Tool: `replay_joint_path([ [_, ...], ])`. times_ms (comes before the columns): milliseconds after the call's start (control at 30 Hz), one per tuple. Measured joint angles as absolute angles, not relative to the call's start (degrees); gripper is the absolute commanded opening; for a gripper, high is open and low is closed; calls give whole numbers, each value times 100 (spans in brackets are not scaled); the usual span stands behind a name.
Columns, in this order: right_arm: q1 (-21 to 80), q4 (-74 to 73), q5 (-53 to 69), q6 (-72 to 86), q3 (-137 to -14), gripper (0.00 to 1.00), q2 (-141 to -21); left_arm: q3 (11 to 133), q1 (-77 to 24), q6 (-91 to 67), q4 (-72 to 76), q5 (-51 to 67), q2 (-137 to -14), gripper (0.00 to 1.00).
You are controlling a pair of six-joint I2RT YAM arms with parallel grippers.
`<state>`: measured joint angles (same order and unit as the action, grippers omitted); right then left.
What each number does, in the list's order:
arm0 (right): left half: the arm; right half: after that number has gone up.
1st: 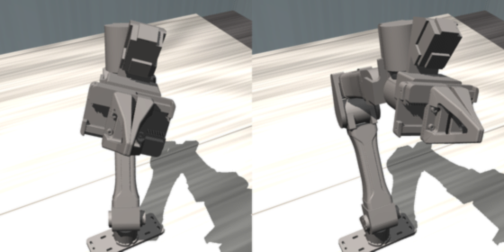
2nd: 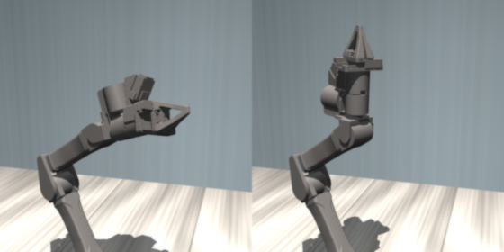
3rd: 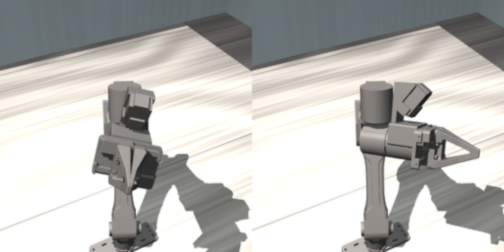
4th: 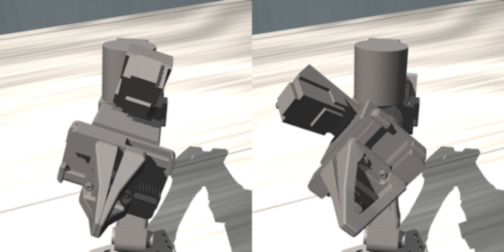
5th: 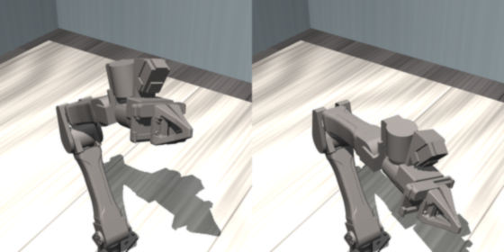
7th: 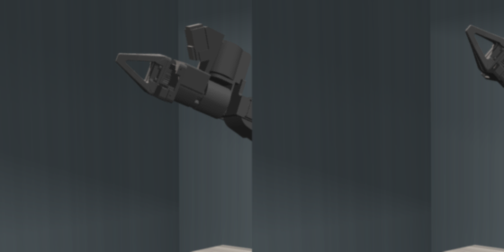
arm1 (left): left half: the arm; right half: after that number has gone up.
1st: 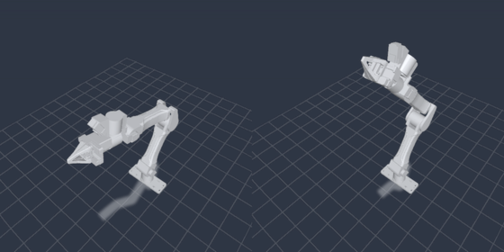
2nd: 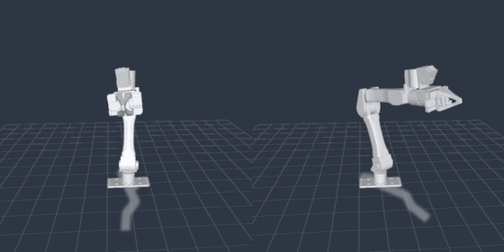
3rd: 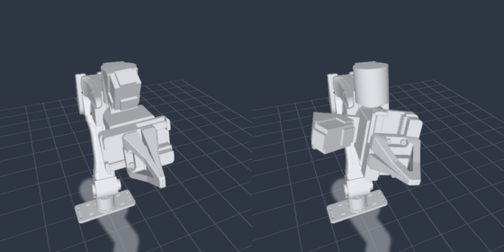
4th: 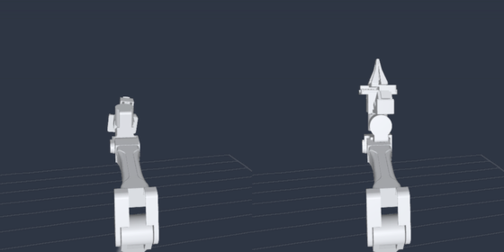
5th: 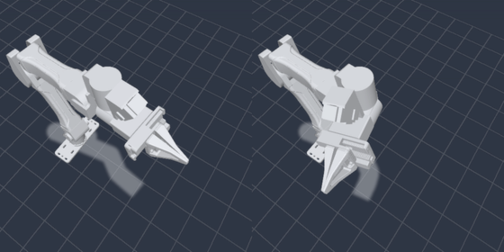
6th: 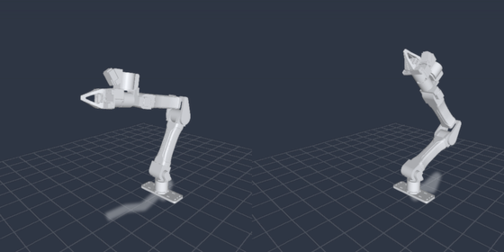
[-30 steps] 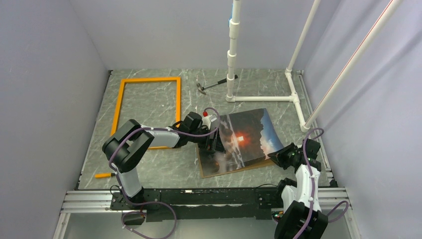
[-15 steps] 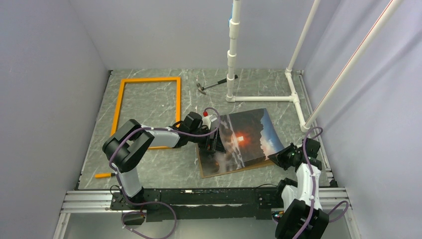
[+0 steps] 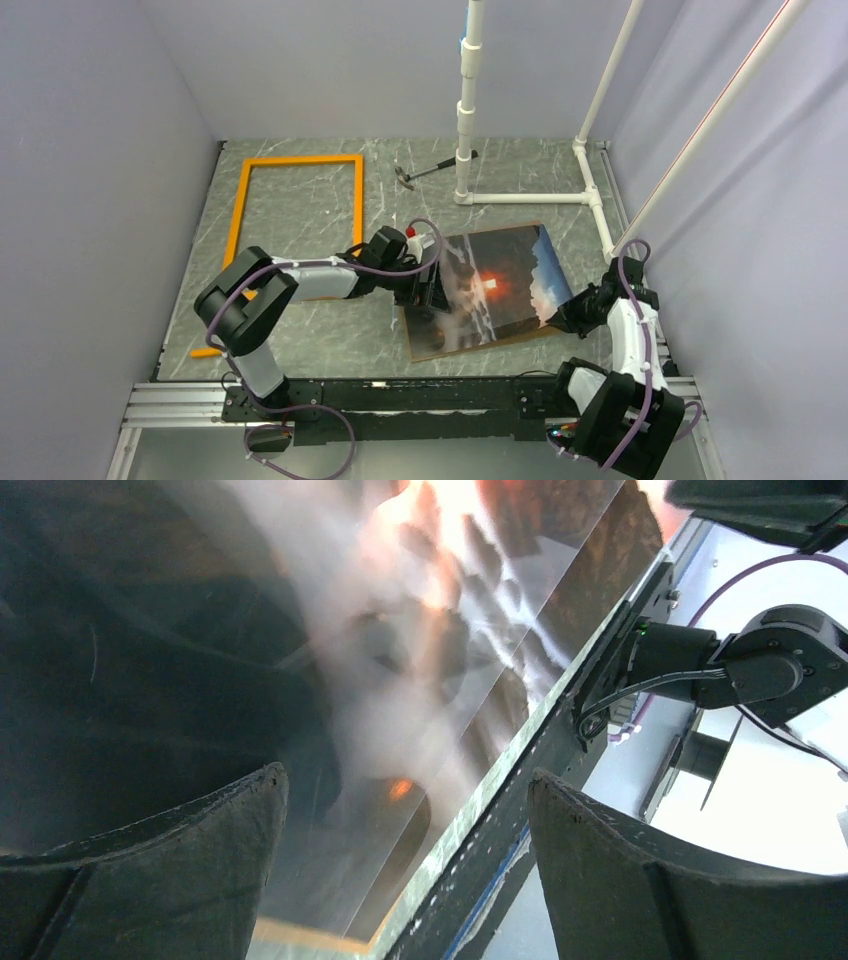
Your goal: Take the photo out of the frame
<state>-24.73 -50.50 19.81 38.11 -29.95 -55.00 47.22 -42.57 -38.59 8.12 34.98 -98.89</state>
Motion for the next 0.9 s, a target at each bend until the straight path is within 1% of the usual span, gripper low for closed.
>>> replay_joint_path([
  [200, -1861, -5369, 1229, 4134, -3465, 0, -5618, 4687, -4257, -3826, -169, 3162, -9194, 94],
  [400, -1389, -5723, 819, 4366, -4027, 0, -6014, 4703, -4257, -3747, -491, 3057, -8431, 94],
  [700, -1319, -6794, 119, 4425, -4939, 0, -6346, 5113, -4257, -3446, -1076, 3079, -8379, 94],
  [900, -1319, -7404, -12, 4536, -5286, 0, -6082, 5382, -4158, -3208, -1356, 3129, -8182, 95],
])
